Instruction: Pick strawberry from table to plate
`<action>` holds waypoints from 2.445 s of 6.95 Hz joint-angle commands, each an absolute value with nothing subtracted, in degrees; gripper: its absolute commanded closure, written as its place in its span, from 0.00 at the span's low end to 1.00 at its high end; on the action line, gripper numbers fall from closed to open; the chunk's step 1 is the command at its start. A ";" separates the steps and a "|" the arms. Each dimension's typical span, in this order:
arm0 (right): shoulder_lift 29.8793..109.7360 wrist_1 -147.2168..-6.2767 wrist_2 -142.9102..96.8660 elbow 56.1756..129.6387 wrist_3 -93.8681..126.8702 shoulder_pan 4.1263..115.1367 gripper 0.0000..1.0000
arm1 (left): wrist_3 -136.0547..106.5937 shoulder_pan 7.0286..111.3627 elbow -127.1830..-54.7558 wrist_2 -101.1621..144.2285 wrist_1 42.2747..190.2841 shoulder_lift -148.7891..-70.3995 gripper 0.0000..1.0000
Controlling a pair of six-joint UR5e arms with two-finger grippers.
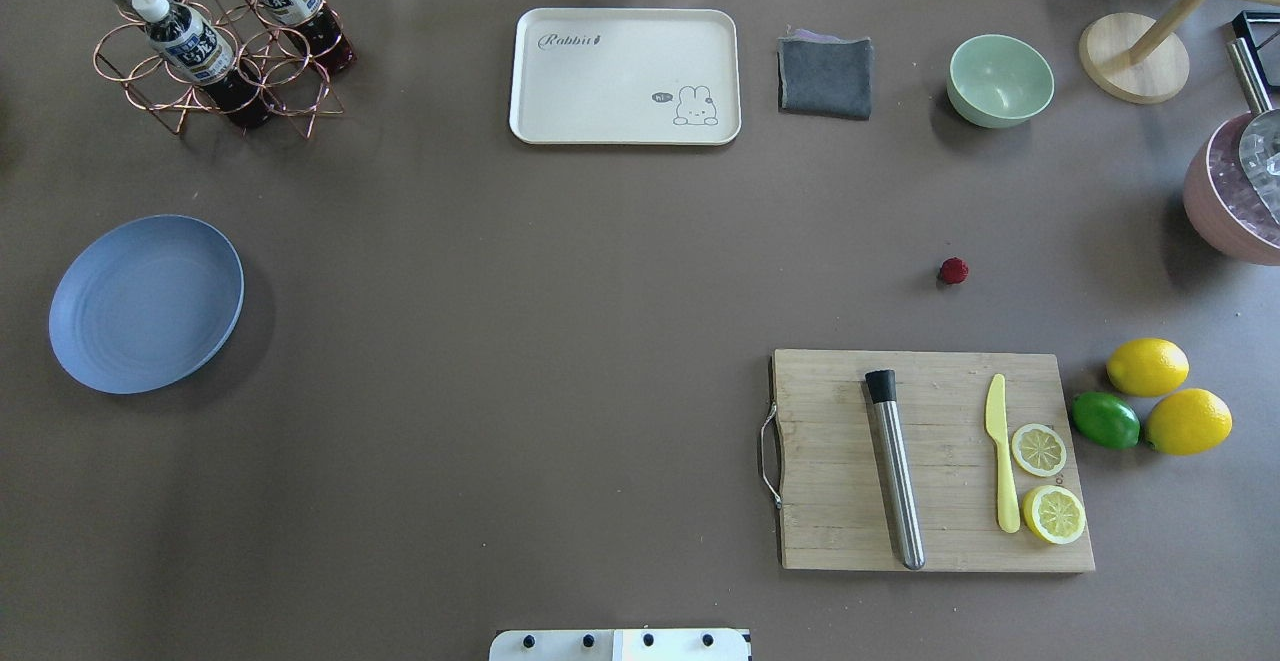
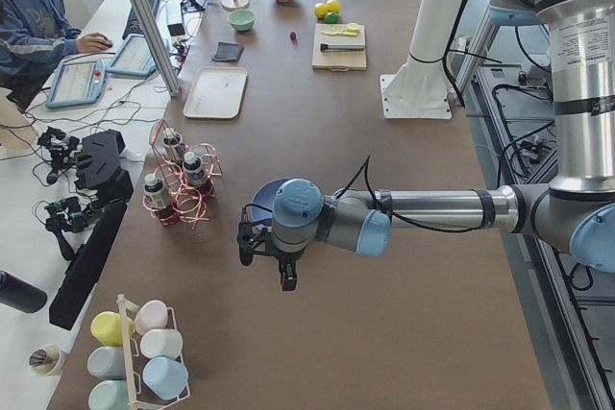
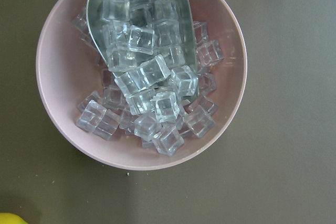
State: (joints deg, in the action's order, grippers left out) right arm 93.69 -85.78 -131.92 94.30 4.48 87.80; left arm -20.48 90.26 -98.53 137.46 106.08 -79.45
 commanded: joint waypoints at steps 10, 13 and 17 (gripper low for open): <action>93.60 -85.78 -132.19 94.22 4.48 87.45 0.00 | -20.65 90.35 -95.80 141.39 108.53 -80.15 0.02; 93.43 -85.69 -132.45 94.48 4.48 87.28 0.00 | -20.83 90.35 -95.71 141.86 110.12 -80.68 0.01; 93.52 -77.01 -137.85 94.13 4.66 87.27 0.00 | -20.48 90.35 -94.92 145.44 116.17 -85.95 0.01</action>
State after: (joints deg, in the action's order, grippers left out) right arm 93.48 -80.07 -134.04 94.17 4.74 87.22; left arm -20.91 90.35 -95.00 143.43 114.07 -84.55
